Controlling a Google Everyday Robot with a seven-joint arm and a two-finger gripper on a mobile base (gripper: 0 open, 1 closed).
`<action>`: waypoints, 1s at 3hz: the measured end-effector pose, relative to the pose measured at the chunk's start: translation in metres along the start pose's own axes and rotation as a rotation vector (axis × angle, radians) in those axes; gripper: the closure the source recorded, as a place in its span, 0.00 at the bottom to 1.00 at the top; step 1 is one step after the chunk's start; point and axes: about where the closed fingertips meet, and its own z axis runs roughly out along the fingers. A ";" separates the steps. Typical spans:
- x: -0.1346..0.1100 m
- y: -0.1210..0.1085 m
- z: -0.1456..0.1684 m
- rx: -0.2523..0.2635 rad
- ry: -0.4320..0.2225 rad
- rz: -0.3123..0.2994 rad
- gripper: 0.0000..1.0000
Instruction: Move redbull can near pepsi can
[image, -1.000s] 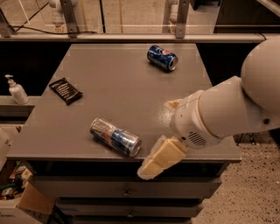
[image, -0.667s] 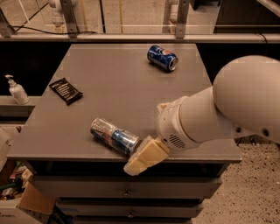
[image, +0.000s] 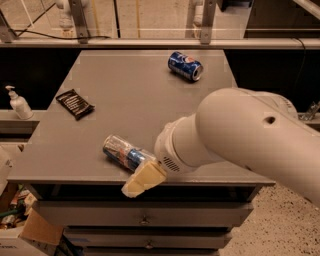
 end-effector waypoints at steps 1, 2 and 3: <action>-0.003 0.003 0.011 0.023 0.016 0.002 0.18; -0.003 0.003 0.014 0.042 0.025 0.011 0.41; 0.001 -0.003 0.009 0.064 0.031 0.030 0.64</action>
Offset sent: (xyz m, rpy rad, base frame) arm 0.0063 0.0117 -0.0125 -0.0434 -0.0150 -0.0664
